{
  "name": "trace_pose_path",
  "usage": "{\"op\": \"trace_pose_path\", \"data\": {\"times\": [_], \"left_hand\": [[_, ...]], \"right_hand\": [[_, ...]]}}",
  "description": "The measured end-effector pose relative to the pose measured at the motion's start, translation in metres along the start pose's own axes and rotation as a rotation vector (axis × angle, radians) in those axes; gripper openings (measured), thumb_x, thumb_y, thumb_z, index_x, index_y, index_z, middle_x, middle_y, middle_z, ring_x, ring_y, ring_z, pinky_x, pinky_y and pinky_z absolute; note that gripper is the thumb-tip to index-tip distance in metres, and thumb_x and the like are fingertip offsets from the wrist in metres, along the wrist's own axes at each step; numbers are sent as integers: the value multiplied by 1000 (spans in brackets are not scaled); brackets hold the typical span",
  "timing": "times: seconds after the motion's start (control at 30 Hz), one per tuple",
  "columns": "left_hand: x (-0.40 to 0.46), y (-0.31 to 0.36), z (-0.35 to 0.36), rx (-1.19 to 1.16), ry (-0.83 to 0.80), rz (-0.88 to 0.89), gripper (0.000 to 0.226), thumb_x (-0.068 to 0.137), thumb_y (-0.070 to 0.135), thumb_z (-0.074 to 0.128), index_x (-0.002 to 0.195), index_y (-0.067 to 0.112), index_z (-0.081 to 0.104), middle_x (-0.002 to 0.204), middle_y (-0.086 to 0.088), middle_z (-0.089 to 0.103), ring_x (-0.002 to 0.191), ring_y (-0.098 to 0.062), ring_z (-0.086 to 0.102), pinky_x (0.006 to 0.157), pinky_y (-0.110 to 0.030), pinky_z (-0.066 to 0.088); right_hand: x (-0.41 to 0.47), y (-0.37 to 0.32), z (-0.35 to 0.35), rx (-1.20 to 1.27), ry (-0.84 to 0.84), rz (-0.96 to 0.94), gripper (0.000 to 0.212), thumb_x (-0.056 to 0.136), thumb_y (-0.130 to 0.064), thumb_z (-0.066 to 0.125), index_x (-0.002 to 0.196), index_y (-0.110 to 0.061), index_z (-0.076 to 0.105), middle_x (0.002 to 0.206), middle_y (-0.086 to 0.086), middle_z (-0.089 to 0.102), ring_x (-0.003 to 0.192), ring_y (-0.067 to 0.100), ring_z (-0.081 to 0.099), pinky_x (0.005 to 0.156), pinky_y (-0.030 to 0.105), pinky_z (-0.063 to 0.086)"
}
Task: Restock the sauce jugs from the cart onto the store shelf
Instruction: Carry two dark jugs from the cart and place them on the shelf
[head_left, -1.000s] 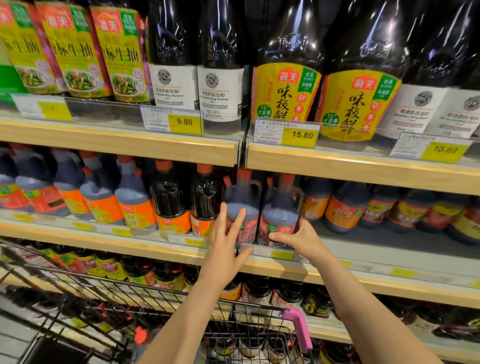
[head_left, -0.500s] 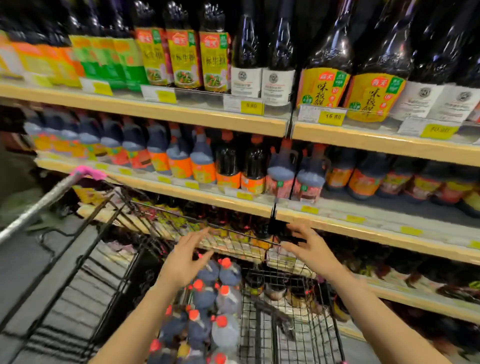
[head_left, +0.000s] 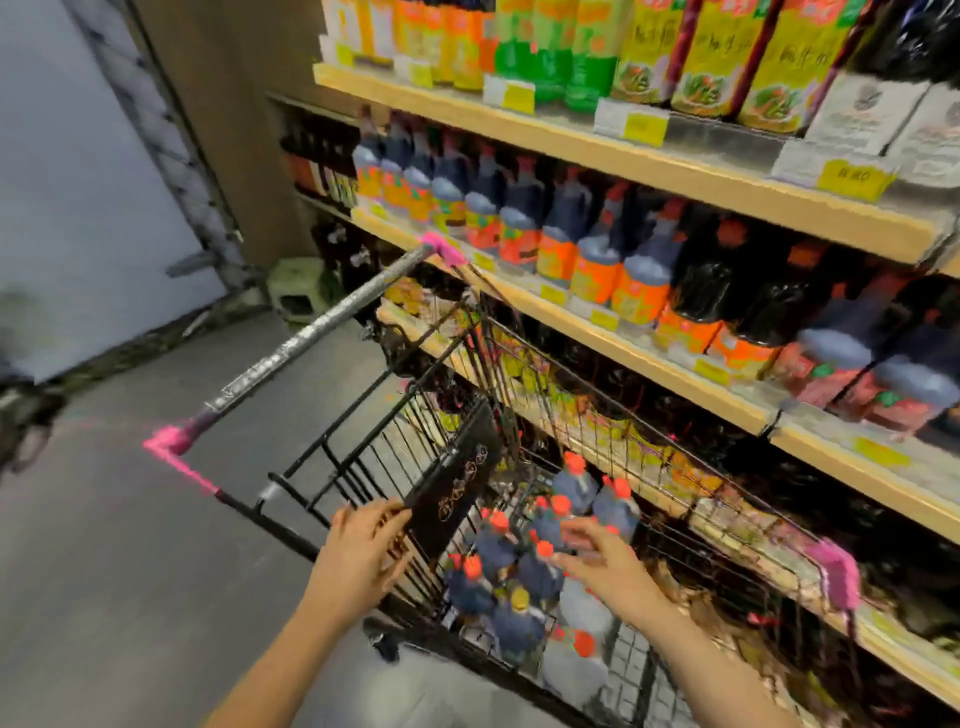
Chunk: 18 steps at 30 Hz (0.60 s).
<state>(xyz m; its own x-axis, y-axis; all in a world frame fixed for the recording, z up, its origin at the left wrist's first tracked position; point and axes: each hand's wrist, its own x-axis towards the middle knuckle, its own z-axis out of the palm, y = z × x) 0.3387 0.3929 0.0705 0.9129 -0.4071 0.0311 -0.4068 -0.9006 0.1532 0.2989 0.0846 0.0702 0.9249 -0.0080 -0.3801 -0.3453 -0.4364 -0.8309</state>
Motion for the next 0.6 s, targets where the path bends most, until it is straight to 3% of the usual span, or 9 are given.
{"op": "trace_pose_path", "data": {"times": [0.07, 0.17, 0.27, 0.37, 0.47, 0.6], "left_hand": [[2, -2, 6, 78, -34, 55, 51, 86, 53, 36, 114, 22, 63, 118, -3, 66, 108, -22, 63, 93, -53, 49], [8, -2, 23, 84, -72, 103, 54, 91, 54, 27, 113, 23, 66, 114, 1, 68, 109, -20, 63, 94, -41, 49], [9, -9, 35, 57, -10, 151, 57, 93, 50, 21, 107, 20, 68, 101, 2, 72, 96, -19, 67, 78, -31, 54], [7, -12, 40, 95, 60, 189, 65, 95, 48, 12, 106, 17, 67, 97, 0, 71, 91, -20, 67, 71, -28, 55], [7, -13, 43, 133, 114, 232, 48, 92, 44, 32, 104, 15, 67, 93, -3, 71, 86, -22, 66, 73, -29, 53], [6, -11, 43, 188, 154, 226, 44, 86, 44, 38, 101, 16, 68, 86, 0, 70, 81, -20, 66, 65, -27, 51]], "right_hand": [[21, -5, 23, -35, -9, -3, 33, 84, -9, 67, 112, -16, 52, 110, 3, 54, 105, 18, 54, 76, 6, 42], [50, -2, 47, -42, -8, 28, 40, 84, -6, 67, 121, -9, 52, 107, -5, 54, 109, 20, 53, 89, 24, 41], [73, 8, 60, -84, 0, 50, 49, 83, -7, 67, 128, -2, 48, 115, 5, 53, 114, 26, 53, 92, 30, 42], [95, 22, 71, -164, 5, 65, 56, 83, -11, 68, 133, 0, 45, 116, 7, 53, 109, 21, 52, 85, 21, 37], [120, 31, 85, -227, -23, 65, 59, 85, -7, 65, 137, 1, 39, 130, 18, 53, 120, 30, 50, 82, 15, 32], [150, 39, 105, -305, -17, 54, 57, 86, -6, 63, 138, 1, 39, 142, 19, 43, 133, 33, 40, 103, 27, 30]]}}
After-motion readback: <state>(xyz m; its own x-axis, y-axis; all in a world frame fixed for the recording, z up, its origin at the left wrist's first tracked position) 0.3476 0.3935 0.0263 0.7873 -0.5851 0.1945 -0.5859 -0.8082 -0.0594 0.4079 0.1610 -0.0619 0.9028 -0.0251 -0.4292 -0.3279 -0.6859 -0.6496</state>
